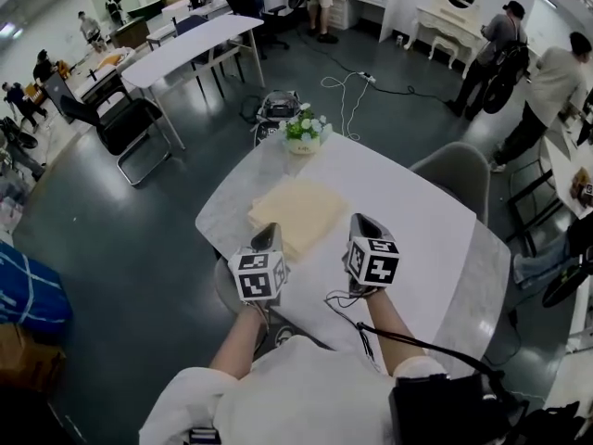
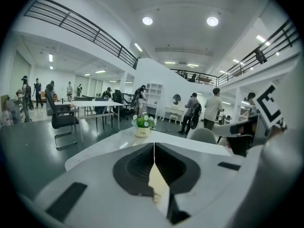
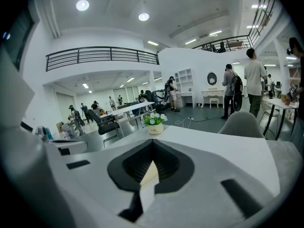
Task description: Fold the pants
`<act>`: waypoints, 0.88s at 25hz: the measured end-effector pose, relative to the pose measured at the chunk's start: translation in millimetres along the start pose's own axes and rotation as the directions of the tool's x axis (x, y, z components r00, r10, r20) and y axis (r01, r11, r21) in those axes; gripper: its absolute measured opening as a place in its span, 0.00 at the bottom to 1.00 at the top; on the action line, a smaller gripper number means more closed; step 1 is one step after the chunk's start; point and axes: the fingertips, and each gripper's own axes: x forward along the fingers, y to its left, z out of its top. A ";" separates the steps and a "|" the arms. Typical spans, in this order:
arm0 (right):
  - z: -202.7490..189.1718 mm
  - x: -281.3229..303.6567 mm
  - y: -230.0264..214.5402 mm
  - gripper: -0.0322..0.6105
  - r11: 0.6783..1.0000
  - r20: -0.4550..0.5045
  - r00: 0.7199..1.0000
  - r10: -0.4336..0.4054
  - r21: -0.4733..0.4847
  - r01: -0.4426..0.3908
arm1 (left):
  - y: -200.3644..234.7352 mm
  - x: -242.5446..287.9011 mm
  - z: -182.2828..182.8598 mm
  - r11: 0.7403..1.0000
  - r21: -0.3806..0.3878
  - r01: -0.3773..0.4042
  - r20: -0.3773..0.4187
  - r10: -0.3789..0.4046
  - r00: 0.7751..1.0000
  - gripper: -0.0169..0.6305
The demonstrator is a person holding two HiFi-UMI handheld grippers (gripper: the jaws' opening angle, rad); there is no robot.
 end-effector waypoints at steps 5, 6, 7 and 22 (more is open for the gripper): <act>6.7 -10.4 -5.7 0.04 1.000 0.008 1.000 -0.006 0.016 0.006 | -9.9 -6.8 7.1 1.000 0.028 0.004 0.003 -0.004 1.000 0.04; 7.9 -12.2 -5.2 0.04 1.000 0.009 1.000 -0.002 0.014 0.002 | -10.6 -8.4 8.5 1.000 0.031 0.002 0.004 -0.002 1.000 0.04; 8.6 -13.3 -4.6 0.04 1.000 0.010 1.000 0.003 0.016 -0.003 | -10.7 -9.6 9.4 0.999 0.034 0.000 0.005 0.000 1.000 0.04; 6.5 -14.3 15.9 0.04 1.000 0.004 1.000 0.028 0.008 -0.028 | 4.1 -16.4 3.4 1.000 -0.018 -0.024 0.022 0.025 0.999 0.04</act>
